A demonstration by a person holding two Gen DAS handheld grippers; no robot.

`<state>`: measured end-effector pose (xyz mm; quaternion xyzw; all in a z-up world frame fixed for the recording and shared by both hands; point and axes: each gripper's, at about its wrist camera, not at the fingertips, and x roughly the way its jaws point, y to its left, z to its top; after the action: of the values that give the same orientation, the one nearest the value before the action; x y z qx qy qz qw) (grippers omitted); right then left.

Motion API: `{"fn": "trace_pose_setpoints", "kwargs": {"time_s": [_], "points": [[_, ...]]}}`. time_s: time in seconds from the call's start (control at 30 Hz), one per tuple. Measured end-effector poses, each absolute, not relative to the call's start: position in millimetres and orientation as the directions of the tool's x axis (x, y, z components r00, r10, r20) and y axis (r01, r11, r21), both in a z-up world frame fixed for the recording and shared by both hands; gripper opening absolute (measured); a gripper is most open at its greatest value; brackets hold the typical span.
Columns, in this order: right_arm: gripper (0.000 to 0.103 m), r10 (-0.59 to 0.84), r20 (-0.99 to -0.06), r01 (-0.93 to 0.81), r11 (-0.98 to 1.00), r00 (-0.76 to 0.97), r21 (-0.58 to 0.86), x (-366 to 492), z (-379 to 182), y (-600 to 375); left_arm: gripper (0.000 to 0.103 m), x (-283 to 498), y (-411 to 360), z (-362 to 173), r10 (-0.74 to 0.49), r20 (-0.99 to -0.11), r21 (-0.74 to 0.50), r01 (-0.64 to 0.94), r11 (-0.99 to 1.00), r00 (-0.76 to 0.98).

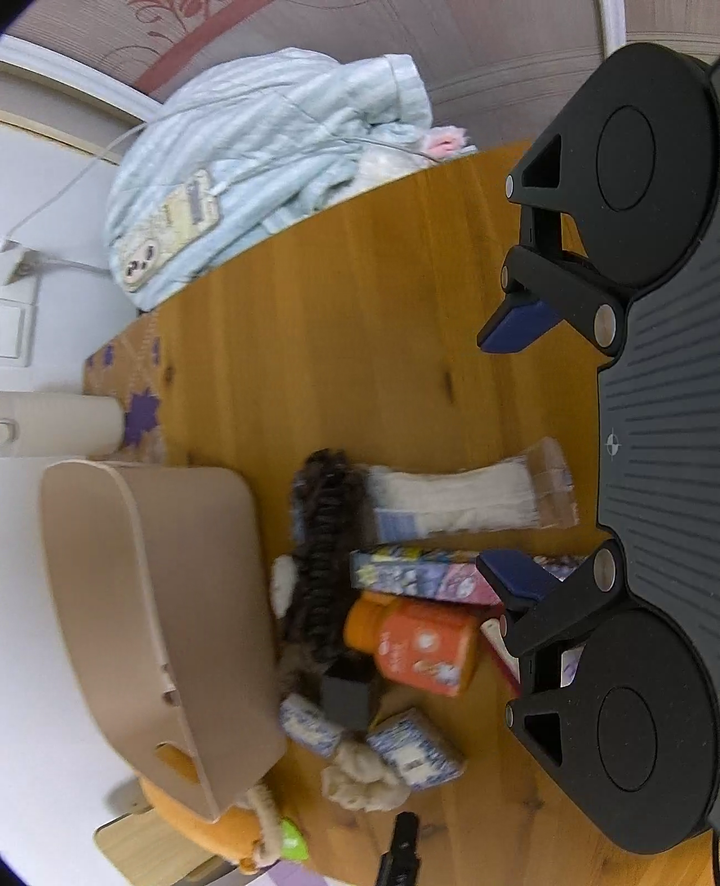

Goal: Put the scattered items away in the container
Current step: 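Grasp the cream scrunchie with left tool while right tool grasps clear plastic packet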

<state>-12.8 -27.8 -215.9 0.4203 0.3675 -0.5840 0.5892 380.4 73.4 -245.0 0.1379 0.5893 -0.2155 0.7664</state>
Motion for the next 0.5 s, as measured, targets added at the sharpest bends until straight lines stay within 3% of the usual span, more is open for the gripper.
{"fn": "trace_pose_setpoints", "kwargs": {"time_s": [0.5], "points": [[0.085, -0.315, -0.949, 1.0, -0.007, -0.011, -0.009, -7.6, -249.6, -44.7, 0.08, 403.2, 53.1, -265.8, -0.185, -0.96, -0.064, 0.479, 0.875, 0.209]]}}
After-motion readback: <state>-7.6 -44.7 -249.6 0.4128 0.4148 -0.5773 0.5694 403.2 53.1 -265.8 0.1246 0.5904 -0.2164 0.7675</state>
